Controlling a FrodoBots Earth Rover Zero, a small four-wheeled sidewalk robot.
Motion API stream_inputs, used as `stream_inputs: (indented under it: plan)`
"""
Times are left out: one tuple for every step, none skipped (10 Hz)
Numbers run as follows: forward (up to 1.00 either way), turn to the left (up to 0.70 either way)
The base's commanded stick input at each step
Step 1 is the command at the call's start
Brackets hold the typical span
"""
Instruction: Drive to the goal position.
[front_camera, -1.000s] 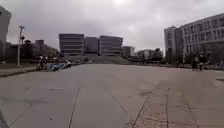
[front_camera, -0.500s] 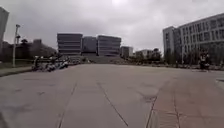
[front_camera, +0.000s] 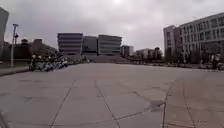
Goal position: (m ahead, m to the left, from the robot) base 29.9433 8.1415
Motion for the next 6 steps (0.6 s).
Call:
stream_inputs:
  plan:
    - [0.70,0.00]
    - [0.70,0.00]
    - [0.70,0.00]
    - [0.70,0.00]
    - [0.70,0.00]
    - [0.70,0.00]
